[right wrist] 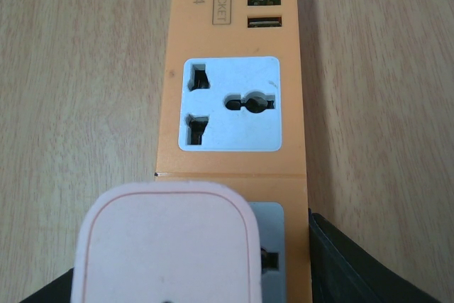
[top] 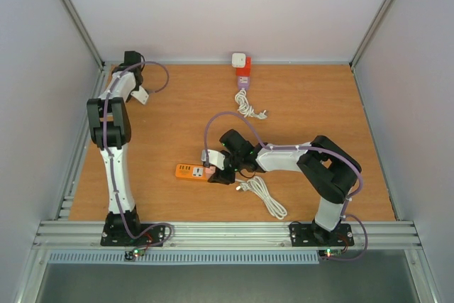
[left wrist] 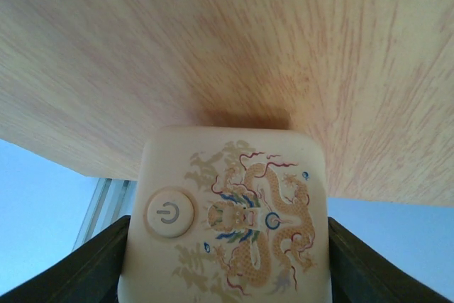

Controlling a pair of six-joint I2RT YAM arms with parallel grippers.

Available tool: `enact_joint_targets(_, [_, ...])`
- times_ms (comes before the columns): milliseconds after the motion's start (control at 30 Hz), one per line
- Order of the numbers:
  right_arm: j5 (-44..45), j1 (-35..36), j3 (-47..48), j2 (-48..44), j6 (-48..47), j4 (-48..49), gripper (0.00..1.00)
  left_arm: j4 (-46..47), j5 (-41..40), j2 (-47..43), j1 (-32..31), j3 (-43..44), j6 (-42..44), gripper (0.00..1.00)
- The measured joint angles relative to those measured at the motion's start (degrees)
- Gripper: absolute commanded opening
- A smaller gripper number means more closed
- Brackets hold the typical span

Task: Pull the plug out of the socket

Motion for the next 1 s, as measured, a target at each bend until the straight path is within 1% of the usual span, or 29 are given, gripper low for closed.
enact_joint_targets(67, [0.02, -0.02, 0.00, 0.00, 0.00, -0.02, 0.16, -0.07, -0.26, 0.11, 0.00, 0.00, 0.09, 0.70])
enact_joint_targets(100, [0.02, 0.00, 0.00, 0.00, 0.00, -0.02, 0.16, -0.07, -0.33, 0.13, 0.00, 0.00, 0.13, 0.72])
enact_joint_targets(233, [0.02, 0.00, 0.02, 0.00, 0.00, -0.04, 0.18, 0.11, -0.72, 0.20, 0.00, 0.00, 0.17, 0.79])
enact_joint_targets(367, [0.04, 0.00, 0.07, 0.00, 0.00, -0.11, 0.20, -0.07, -0.55, 0.17, 0.00, 0.00, 0.28, 0.81])
enact_joint_targets(400, [0.04, 0.00, 0.09, 0.02, 0.00, -0.15, 0.20, -0.13, -0.35, 0.17, 0.00, 0.00, 0.28, 0.84])
enact_joint_targets(433, [0.04, 0.00, 0.09, 0.02, 0.00, -0.15, 0.21, -0.35, 0.00, 0.15, 0.04, 0.00, 0.09, 0.90])
enact_joint_targets(500, [0.07, 0.00, 0.09, 0.02, 0.00, -0.15, 0.25, -0.98, 0.83, 0.02, 0.13, 0.00, -0.37, 0.99])
enact_joint_targets(600, [0.26, 0.11, 0.09, 0.02, 0.02, -0.15, 0.34, -2.43, 2.84, -0.79, 0.46, 0.00, -2.01, 1.00])
enact_joint_targets(700, [0.83, 0.39, 0.15, 0.07, 0.28, 0.17, 0.40, -4.39, 6.03, -2.91, 1.14, -0.02, -4.52, 1.00])
enact_joint_targets(767, [1.38, 0.66, 0.24, 0.15, 0.48, 0.48, 0.44, -5.75, 9.22, -5.38, 1.88, -0.02, -6.84, 1.00])
enact_joint_targets(867, [1.81, 0.85, 0.50, 0.33, 1.07, 0.68, 0.55, -6.97, 14.71, -10.43, 3.30, -0.42, -11.80, 1.00])
enact_joint_targets(1000, [3.61, 0.96, 0.61, 0.44, 1.77, 0.70, 0.64, -6.86, 22.99, -18.14, 4.74, -3.63, -19.56, 1.00])
